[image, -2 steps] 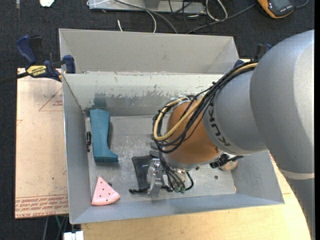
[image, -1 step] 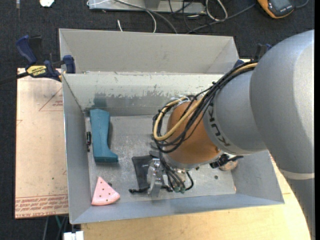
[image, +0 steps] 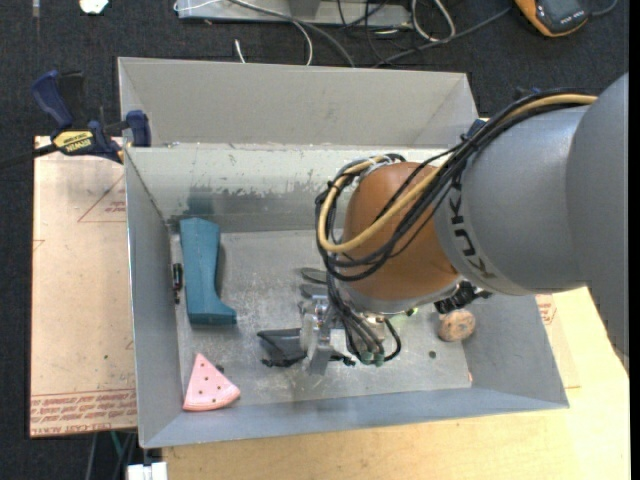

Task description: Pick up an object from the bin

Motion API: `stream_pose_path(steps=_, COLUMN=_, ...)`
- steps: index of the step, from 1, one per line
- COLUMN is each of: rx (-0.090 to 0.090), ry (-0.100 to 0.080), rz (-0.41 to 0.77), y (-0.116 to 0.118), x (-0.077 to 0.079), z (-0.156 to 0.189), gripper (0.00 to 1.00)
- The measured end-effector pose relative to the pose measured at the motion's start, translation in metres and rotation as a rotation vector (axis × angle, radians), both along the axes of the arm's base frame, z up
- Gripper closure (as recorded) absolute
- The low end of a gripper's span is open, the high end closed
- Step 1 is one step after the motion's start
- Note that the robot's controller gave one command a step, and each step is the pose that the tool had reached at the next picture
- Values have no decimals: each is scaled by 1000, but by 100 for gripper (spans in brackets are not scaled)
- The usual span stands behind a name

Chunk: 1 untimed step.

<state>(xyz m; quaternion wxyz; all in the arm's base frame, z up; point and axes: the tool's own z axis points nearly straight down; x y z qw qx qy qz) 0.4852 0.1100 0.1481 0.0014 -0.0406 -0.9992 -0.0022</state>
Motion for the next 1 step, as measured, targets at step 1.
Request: stream_pose_path(steps=1, rx=0, ry=-3, rz=58, y=-10, x=-1, z=70, gripper=100)
